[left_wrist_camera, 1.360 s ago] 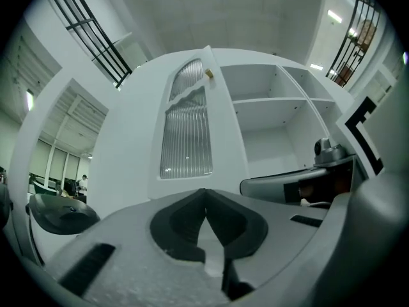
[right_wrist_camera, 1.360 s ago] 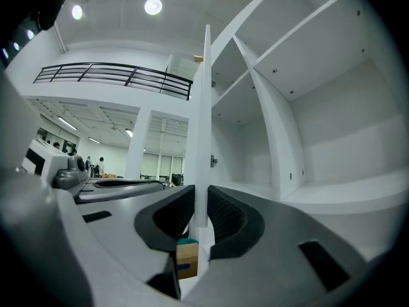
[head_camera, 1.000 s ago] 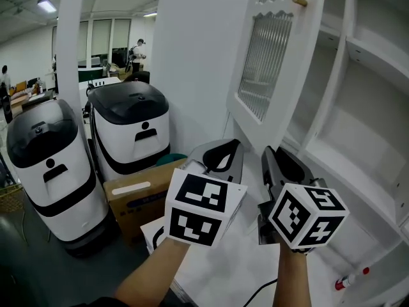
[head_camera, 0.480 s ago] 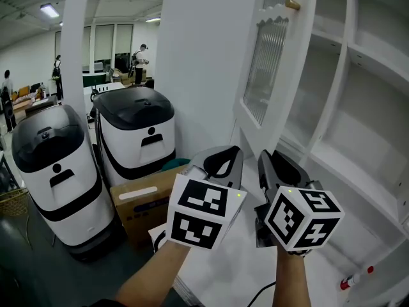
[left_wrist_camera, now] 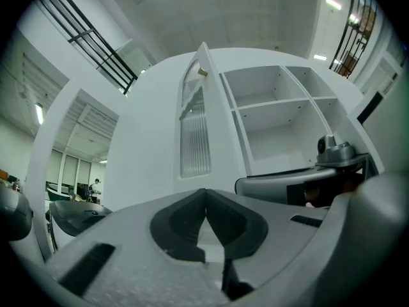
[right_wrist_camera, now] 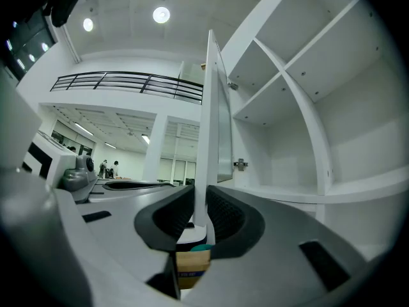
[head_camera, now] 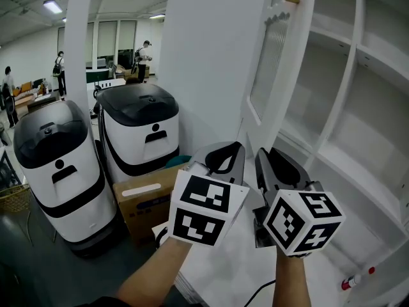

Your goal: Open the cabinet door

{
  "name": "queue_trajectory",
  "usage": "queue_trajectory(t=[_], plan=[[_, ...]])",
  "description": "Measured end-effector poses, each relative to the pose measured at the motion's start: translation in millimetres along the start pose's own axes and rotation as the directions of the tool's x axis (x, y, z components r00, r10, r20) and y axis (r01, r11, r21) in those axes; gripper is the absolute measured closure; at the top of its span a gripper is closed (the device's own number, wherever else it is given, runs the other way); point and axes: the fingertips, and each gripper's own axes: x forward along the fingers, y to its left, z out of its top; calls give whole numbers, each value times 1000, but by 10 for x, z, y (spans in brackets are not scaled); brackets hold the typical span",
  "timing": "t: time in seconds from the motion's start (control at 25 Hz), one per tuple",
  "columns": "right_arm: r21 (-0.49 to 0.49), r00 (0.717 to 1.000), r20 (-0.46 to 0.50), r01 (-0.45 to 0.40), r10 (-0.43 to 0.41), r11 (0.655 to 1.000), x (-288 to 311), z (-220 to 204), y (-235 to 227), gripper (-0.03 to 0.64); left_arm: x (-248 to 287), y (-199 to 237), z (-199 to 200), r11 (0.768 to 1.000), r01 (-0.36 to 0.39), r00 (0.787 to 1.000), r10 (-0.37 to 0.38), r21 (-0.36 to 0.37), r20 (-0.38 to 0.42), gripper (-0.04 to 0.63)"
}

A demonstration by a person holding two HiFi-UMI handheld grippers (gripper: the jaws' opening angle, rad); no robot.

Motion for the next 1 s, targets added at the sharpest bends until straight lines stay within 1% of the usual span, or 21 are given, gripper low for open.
queue_trajectory(t=[0.16,0.24,0.36,0.56,0.68,1.0], plan=[[5,1000,9,-13,13,1000,26,3,75,546,-51,109,17,1000,-23,1000,23,7,1,581],[10,999,12,-37,37,999,65,7,153,547,-77,175,10,999,-32,999,32,4,0,581],[14,998,13,-65,65,998,107,10,274,546,-133,267,11,998,-56,998,56,20,0,581],[21,996,25,-85,85,996,156,32,419,546,-238,405,37,997,-74,997,74,9,2,581],[15,995,26,-101,100,995,225,35,514,545,-286,513,46,995,-98,995,98,17,5,581],[-28,992,25,-123,124,992,442,16,809,545,-426,836,15,990,-143,990,143,8,5,581]])
